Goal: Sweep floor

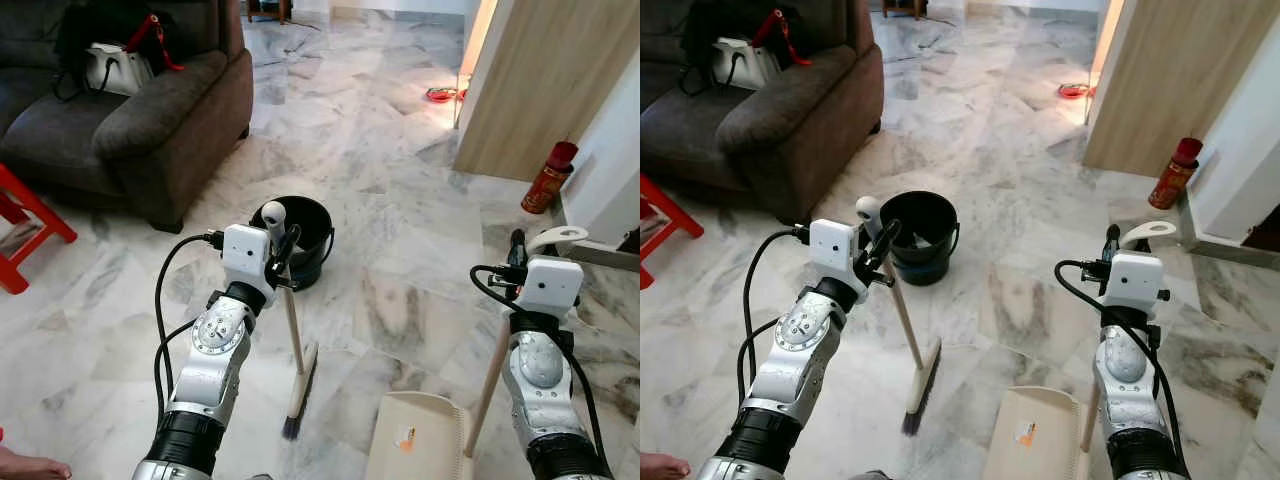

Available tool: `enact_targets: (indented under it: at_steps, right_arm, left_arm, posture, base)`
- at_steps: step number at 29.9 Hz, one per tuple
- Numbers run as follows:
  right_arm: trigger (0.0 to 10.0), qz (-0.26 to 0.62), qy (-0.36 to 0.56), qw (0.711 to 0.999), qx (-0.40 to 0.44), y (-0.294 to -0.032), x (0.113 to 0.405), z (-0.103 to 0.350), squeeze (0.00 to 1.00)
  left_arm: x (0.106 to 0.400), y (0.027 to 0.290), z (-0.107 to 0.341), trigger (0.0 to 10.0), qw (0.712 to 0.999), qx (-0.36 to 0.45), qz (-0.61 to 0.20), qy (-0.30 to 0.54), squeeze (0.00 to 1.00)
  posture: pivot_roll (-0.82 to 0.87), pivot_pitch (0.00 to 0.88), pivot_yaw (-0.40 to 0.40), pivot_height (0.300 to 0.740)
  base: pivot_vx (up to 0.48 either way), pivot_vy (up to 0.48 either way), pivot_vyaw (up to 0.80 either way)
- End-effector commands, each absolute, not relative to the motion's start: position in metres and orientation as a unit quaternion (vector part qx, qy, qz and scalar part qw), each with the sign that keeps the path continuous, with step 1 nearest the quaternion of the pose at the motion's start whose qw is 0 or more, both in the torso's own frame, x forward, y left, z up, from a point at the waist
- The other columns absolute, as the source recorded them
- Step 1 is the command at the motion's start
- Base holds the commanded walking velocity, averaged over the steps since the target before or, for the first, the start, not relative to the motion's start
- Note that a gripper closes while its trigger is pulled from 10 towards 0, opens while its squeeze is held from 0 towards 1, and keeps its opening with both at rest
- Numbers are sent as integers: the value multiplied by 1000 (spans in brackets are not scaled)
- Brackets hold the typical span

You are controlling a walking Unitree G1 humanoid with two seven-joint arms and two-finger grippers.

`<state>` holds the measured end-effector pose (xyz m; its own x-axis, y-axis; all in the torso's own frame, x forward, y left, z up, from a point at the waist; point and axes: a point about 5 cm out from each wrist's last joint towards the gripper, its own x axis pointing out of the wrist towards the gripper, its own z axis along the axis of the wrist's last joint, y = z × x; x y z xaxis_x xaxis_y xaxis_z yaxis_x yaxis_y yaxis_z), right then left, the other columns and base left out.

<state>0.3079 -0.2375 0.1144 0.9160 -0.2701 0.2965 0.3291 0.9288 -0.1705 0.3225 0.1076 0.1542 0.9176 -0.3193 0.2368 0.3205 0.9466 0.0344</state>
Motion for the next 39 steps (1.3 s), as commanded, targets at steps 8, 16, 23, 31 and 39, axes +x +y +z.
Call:
enact_targets:
  at_steps: [8, 16, 23, 31, 39]
  right_arm:
    - [10000, -156, -142, 973, -93, -235, 309, 118, 0]
    - [10000, -156, -138, 974, -87, -232, 309, 117, 0]
    - [10000, -156, -137, 975, -84, -231, 311, 117, 0]
    - [10000, -156, -132, 976, -82, -230, 311, 116, 0]
    - [10000, -160, -130, 975, -84, -231, 311, 115, 0]
  left_arm:
    - [330, 110, 163, 10000, 979, 23, -148, -137, 0]
    - [331, 109, 162, 10000, 980, 20, -145, -131, 0]
    - [333, 110, 163, 10000, 981, 26, -143, -132, 0]
    - [333, 110, 162, 10000, 980, 23, -147, -131, 0]
    - [333, 105, 161, 10000, 978, 18, -164, -131, 0]
  posture:
    - [74, 76, 5, 740]
    - [68, 77, 3, 740]
    - [69, 77, 4, 740]
    - [73, 65, 8, 740]
    - [67, 53, 12, 740]
  base:
    - [0, -223, -800]
    - [0, 0, -800]
    - [0, -243, -800]
    - [0, 0, -800]
    - [0, 0, -800]
